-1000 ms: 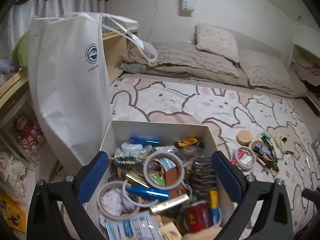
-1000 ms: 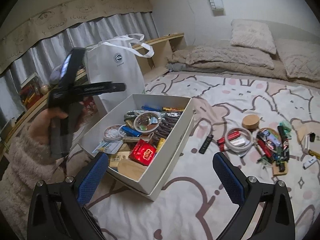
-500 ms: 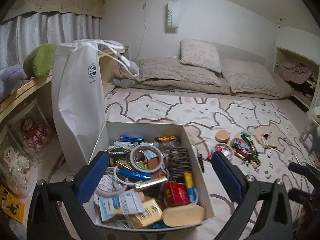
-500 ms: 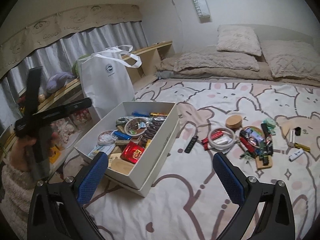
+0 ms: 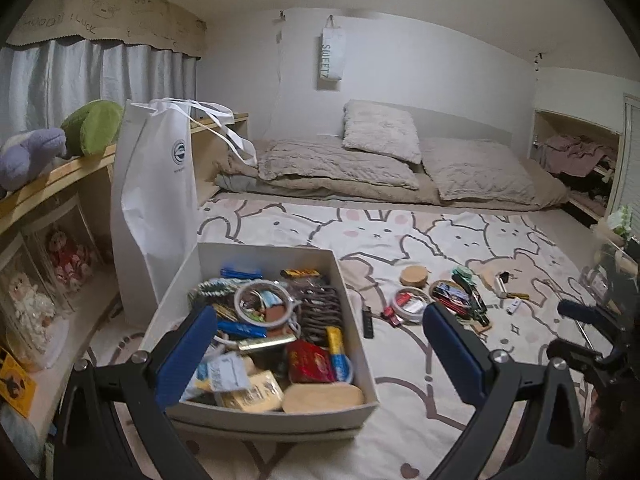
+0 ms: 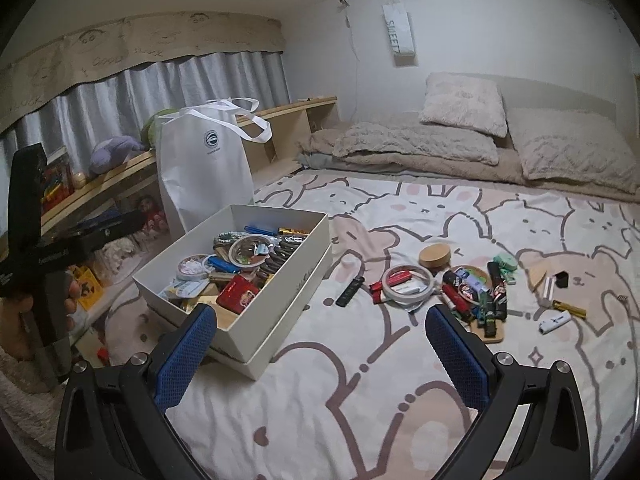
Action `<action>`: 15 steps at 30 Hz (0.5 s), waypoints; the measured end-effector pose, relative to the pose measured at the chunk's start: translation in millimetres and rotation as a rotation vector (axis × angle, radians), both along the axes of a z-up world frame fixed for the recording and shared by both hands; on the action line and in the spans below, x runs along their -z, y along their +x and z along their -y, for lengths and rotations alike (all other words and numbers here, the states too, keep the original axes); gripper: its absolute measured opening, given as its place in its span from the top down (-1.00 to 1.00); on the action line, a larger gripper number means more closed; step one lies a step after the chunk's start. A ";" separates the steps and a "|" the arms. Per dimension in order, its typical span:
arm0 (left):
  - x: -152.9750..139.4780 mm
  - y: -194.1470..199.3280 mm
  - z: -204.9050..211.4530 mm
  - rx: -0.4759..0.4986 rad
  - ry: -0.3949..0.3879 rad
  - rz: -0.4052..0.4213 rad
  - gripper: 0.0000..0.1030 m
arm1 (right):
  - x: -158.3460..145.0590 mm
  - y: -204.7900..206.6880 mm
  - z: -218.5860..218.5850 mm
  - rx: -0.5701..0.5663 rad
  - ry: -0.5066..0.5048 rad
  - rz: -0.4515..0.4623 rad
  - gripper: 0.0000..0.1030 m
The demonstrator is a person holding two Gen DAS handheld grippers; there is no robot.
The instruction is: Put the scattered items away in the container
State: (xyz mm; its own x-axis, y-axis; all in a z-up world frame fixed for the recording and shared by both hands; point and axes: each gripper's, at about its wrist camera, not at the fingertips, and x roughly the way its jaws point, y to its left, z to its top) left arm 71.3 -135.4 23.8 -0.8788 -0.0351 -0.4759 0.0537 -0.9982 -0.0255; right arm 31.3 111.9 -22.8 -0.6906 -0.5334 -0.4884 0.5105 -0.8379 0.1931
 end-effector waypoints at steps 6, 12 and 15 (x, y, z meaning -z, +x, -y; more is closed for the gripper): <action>13.9 17.1 -17.8 0.008 -0.004 -0.002 -1.00 | 3.2 14.7 -1.6 -0.015 0.052 -0.046 -1.00; 23.8 33.9 -29.3 0.007 -0.020 -0.010 -1.00 | 12.0 26.2 0.4 -0.042 0.089 -0.058 -1.00; 28.8 38.9 -34.0 0.000 -0.040 -0.007 -1.00 | 17.3 28.9 -0.4 -0.044 0.090 -0.052 -1.00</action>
